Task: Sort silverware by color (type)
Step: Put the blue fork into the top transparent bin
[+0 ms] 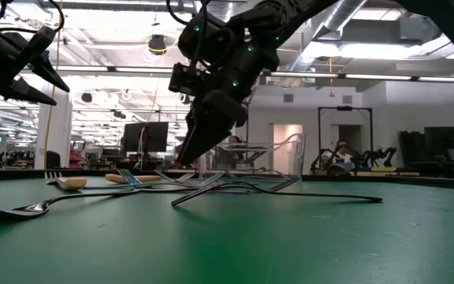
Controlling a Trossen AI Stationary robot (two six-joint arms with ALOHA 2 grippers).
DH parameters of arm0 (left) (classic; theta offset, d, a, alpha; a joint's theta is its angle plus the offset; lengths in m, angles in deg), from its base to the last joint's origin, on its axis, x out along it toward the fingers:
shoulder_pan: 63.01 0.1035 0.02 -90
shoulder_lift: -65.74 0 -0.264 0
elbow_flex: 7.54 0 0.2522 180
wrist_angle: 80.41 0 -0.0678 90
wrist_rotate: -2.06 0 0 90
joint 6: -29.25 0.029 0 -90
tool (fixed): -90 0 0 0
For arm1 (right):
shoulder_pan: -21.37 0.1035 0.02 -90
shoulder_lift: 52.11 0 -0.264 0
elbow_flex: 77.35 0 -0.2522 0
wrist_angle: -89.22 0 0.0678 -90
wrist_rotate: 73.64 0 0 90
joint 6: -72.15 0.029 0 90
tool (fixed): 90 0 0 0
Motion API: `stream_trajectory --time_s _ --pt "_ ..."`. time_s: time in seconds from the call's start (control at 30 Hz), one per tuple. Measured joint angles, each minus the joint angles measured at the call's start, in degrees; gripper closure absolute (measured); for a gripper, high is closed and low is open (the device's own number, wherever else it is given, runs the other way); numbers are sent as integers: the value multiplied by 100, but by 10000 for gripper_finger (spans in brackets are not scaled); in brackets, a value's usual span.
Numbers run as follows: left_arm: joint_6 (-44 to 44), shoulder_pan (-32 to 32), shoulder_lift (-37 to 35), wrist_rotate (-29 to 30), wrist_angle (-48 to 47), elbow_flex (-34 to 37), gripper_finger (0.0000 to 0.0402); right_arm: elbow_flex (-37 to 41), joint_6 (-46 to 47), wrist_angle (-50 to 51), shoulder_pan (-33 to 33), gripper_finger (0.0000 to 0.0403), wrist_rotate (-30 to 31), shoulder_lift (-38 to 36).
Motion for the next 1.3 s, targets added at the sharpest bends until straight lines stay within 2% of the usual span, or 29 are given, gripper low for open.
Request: stream_trajectory --time_s 0.43,1.3 --pt "-4 0 0 4 -2 0 226 -4 20 -681 -106 154 12 146" --pt "-13 0 0 4 -15 0 226 7 544 -359 -61 154 58 247"
